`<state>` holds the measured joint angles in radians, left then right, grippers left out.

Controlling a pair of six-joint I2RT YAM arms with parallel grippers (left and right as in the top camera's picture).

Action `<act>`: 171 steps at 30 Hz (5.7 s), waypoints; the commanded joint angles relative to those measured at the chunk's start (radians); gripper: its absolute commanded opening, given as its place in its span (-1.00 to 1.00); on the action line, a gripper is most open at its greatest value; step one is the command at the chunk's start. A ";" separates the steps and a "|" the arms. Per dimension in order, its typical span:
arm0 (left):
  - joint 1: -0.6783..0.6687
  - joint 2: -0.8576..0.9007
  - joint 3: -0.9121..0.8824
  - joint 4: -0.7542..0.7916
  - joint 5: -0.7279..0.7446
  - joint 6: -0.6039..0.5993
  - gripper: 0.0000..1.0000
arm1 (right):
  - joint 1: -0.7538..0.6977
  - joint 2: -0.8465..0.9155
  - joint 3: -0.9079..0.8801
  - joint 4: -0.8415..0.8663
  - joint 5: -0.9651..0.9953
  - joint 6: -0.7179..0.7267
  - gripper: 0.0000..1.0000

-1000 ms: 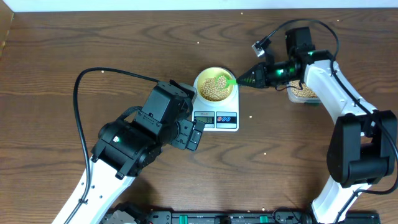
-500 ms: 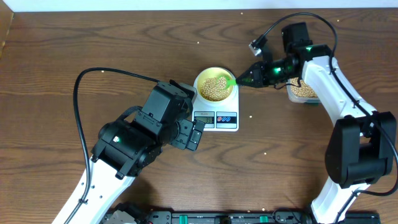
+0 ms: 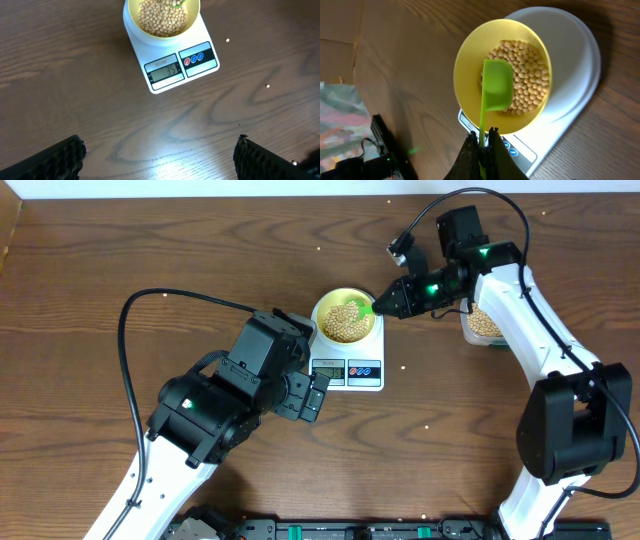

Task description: Scoop item into bowl and weigh 50g on scale

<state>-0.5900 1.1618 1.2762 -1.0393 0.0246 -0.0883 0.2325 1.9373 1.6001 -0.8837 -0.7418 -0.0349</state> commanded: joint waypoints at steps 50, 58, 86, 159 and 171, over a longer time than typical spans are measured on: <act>0.002 0.002 0.018 0.000 0.005 0.009 0.94 | 0.119 0.011 0.154 -0.105 0.247 -0.072 -0.98; 0.002 0.002 0.018 0.001 0.005 0.010 0.94 | 0.132 0.011 0.163 -0.108 0.269 -0.075 -0.98; 0.002 0.002 0.017 0.000 0.005 0.009 0.94 | 0.174 0.011 0.193 -0.131 0.359 -0.120 -0.98; 0.002 0.002 0.017 0.000 0.005 0.009 0.94 | 0.214 0.011 0.193 -0.130 0.446 -0.285 -0.98; 0.002 0.002 0.018 0.000 0.005 0.009 0.94 | 0.231 0.011 0.193 -0.127 0.499 -0.367 -0.98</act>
<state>-0.5900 1.1614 1.2762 -1.0393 0.0246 -0.0883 0.4450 1.9385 1.7679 -1.0130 -0.2729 -0.3561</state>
